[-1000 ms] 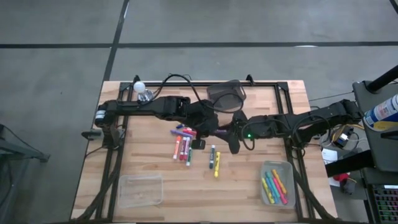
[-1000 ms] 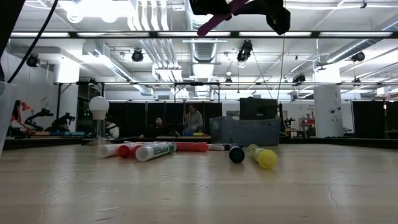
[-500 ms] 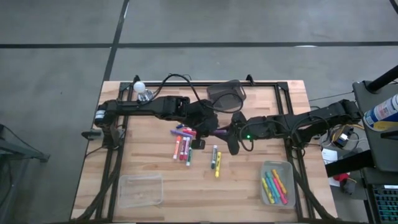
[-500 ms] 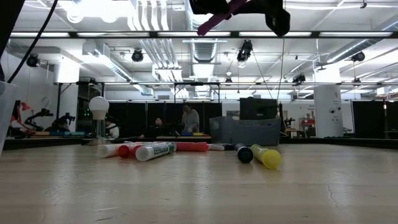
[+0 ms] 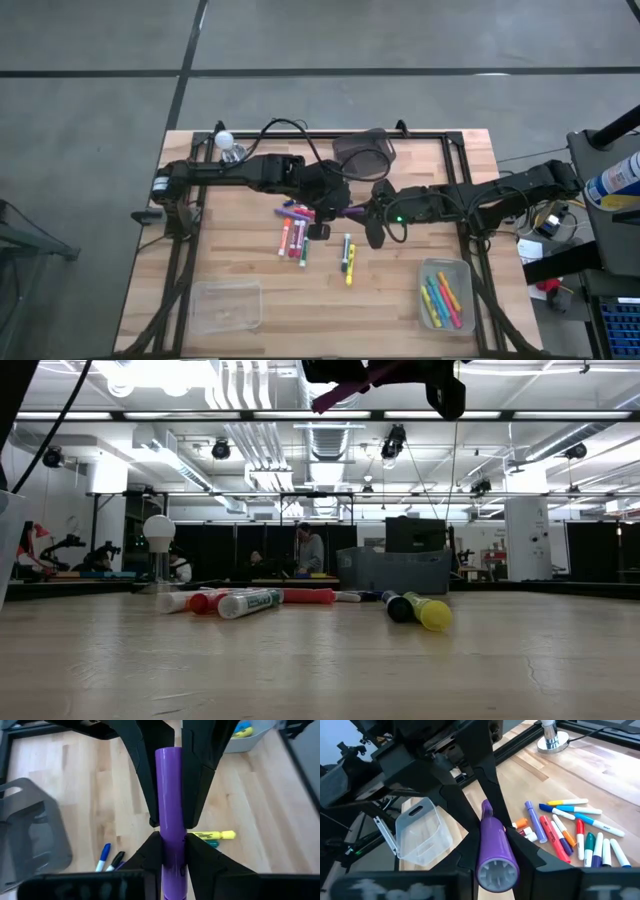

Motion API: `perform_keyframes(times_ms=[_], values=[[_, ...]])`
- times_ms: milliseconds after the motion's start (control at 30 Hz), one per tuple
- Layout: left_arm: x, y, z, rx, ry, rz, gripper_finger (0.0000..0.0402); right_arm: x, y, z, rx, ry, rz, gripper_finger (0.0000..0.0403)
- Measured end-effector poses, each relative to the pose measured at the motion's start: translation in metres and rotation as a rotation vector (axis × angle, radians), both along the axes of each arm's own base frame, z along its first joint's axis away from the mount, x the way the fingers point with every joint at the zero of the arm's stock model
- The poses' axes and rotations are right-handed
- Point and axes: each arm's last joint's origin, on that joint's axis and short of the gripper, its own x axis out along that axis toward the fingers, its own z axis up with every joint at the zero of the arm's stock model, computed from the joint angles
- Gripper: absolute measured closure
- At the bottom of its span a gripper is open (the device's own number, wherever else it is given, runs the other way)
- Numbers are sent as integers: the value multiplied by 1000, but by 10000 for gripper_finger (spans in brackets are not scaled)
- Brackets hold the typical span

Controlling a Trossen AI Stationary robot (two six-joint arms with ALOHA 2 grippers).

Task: Pick & Place Markers
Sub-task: Put the bottom purple highlighter pen into the gray bin

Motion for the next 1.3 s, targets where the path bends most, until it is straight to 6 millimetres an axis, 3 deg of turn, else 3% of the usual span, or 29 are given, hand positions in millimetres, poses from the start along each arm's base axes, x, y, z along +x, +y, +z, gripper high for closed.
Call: perform_keyframes(times_ms=[267, 500, 967, 1133, 1300], values=[[-5, 3, 1, 15, 30, 13, 285, -4, 1, -5, 91, 72, 27, 341], [-10, 5, 8, 36, 2, 35, 261, -16, 3, -10, 280, 252, 77, 342], [-14, 5, 15, 55, -25, 24, 260, -72, 5, 34, 759, 940, 262, 342], [-16, 5, 15, 53, -15, 24, 260, -88, 12, 25, 928, 1178, 289, 342], [-20, 4, 16, 52, 2, 23, 260, -97, 19, 1, 1047, 1356, 305, 342]])
